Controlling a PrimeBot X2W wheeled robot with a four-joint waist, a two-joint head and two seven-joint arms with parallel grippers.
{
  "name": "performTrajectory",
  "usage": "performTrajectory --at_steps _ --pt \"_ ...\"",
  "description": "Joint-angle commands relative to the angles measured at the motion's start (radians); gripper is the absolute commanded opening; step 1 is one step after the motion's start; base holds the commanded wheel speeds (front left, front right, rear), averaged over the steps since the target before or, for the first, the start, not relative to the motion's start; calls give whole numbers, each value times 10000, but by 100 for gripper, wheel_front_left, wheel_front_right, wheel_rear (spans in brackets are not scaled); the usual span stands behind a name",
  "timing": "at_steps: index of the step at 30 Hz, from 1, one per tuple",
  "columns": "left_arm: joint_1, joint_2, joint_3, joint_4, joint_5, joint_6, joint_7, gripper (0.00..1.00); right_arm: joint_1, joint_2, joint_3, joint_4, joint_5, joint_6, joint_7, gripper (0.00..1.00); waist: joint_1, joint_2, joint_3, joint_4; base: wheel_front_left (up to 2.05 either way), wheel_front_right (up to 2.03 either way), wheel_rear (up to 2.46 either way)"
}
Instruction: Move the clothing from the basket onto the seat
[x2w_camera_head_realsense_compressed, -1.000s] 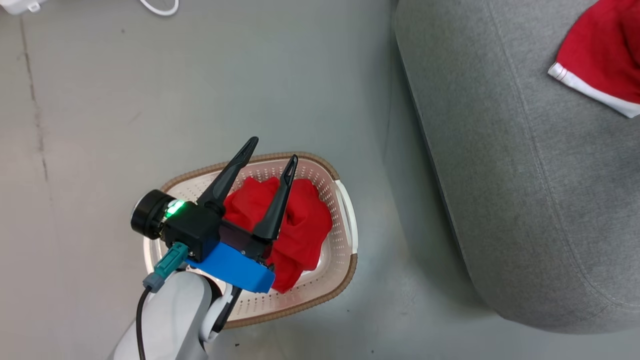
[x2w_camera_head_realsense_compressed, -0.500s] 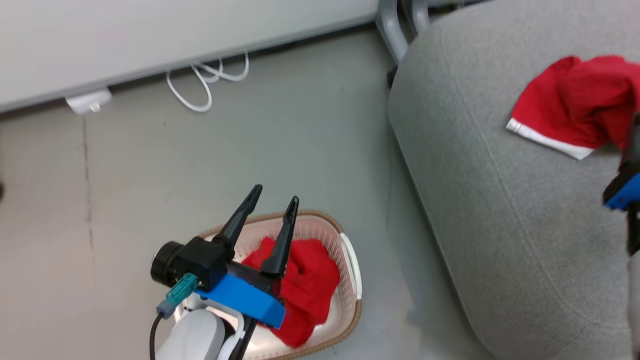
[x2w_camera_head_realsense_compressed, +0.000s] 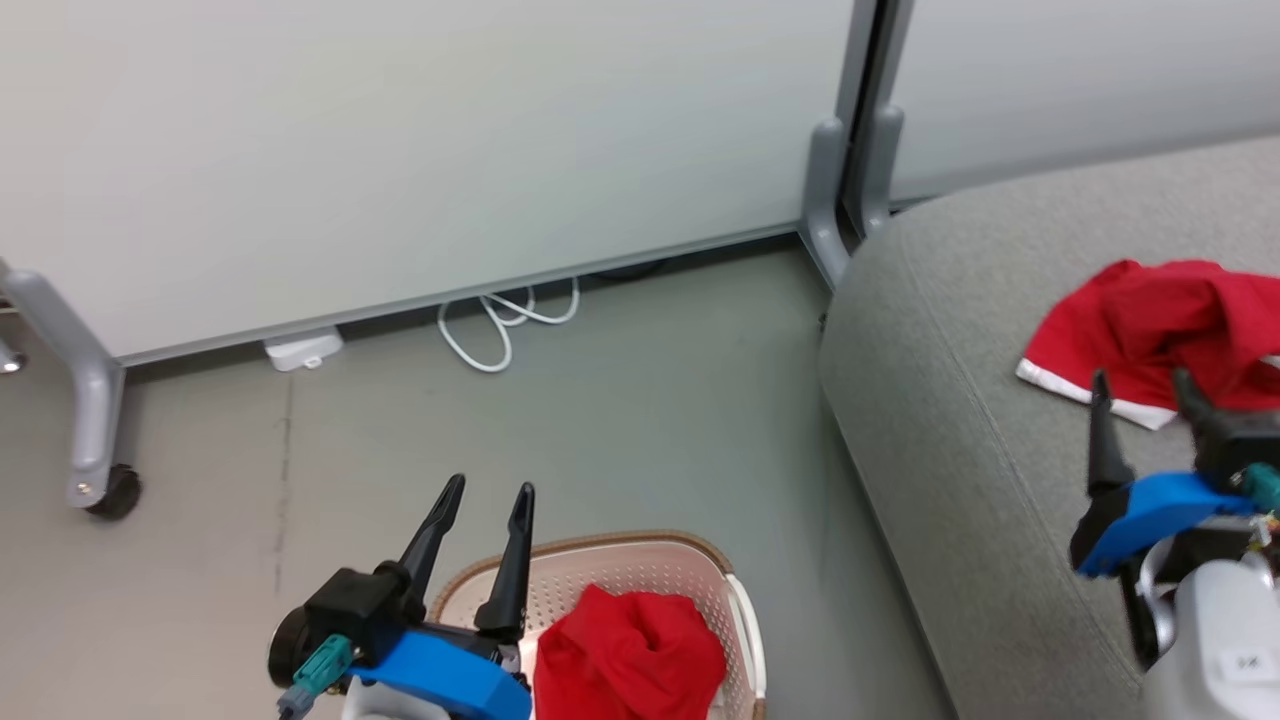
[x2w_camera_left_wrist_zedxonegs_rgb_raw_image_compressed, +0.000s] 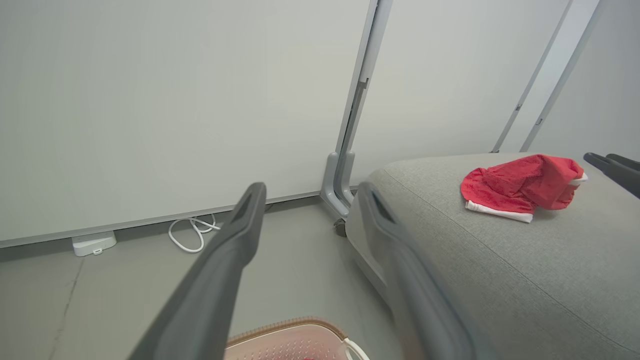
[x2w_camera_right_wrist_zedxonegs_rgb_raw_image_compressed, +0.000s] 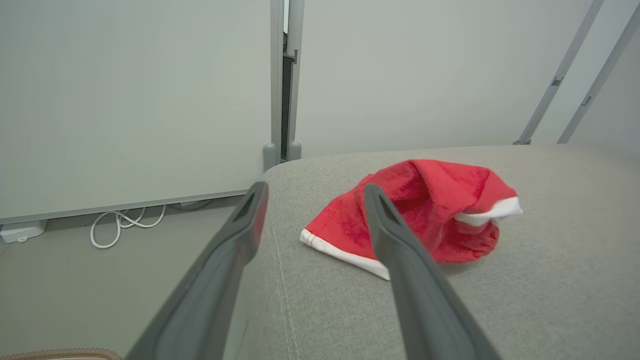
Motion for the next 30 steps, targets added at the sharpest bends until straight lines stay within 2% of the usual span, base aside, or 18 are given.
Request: performTrajectory --at_steps 1,9,15,21,30 --pt "174 -38 182 19 97 -18 -27 100 436 126 284 -297 206 1 -45 100 3 0 -361 349 0 0 0" --pt "648 -122 1134 -25 275 -18 -29 100 2056 461 2164 -2078 1430 1 91 100 3 0 -603 897 0 0 0" --pt "799 -147 1793 -19 476 -16 -29 100 2748 507 3020 -2875 2103 1 456 100 3 0 -589 1204 0 0 0" --pt "937 -174 2302 -29 632 -16 -27 100 3100 504 3289 -3336 2555 1 645 100 3 0 -572 1304 0 0 0" --pt "975 -255 2482 -108 752 -16 -29 100 3232 507 3351 -3657 2646 1 821 100 3 0 -408 1326 0 0 0"
